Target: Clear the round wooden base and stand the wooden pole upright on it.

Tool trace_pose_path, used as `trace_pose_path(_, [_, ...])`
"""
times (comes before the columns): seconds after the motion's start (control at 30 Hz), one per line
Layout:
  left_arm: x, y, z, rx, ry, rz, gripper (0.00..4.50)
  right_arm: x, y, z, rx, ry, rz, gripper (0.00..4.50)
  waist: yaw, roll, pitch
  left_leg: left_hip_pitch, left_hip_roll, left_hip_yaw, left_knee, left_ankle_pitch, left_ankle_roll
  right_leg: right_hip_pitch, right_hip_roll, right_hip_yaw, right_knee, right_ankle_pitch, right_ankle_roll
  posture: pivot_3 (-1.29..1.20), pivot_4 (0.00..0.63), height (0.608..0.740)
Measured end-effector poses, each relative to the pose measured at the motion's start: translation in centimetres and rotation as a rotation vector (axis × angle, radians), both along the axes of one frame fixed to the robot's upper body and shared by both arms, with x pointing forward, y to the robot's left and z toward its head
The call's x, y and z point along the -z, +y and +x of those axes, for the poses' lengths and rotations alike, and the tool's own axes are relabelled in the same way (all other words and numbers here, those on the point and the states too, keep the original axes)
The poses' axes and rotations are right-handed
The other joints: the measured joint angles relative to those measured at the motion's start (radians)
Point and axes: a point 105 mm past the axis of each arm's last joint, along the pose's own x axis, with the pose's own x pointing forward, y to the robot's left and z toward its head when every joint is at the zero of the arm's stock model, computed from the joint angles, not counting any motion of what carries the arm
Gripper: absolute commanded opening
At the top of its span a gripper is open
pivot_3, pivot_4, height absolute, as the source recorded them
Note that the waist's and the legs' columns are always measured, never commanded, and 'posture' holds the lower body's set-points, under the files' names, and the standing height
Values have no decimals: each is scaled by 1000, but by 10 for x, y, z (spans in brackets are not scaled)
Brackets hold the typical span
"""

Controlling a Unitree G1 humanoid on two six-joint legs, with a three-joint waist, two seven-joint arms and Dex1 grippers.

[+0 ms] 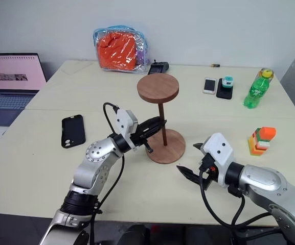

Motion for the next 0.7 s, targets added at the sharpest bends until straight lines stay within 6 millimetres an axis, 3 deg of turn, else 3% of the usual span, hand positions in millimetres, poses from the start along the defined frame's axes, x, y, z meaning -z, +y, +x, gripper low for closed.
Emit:
trace_pose_path(0.07, [25,8,0,-17,83,56,1643,0,0,0,-1,1,0,4500,-5,0,1,-1,0,0,-1,0,0,-1,0,0,0,0,0,0,150,740])
trace_pose_path(0.13, [37,9,-3,1,120,82,2095,0,0,0,-2,2,0,4500,-5,-1,1,-7,0,-2,0,0,0,-6,0,-1,-1,0,0,0,150,740])
trace_pose_path(0.23, [35,6,-6,39,104,103,2715,0,0,-1,-4,2,1,4500,-1,-1,1,-11,0,-4,1,0,0,-7,-1,-2,-4,0,0,0,150,740])
trace_pose_path(0.5, [28,8,-4,76,48,158,2715,1,0,-1,-6,2,2,4500,6,-1,1,-12,-1,-6,0,0,0,-7,-2,-3,-6,0,0,0,150,740])
trace_pose_path(0.7, [24,41,0,65,20,324,2715,-4,-8,0,2,-26,-12,4500,4,-1,2,-13,-1,-6,0,0,0,-7,-2,-4,-6,0,0,0,150,740])
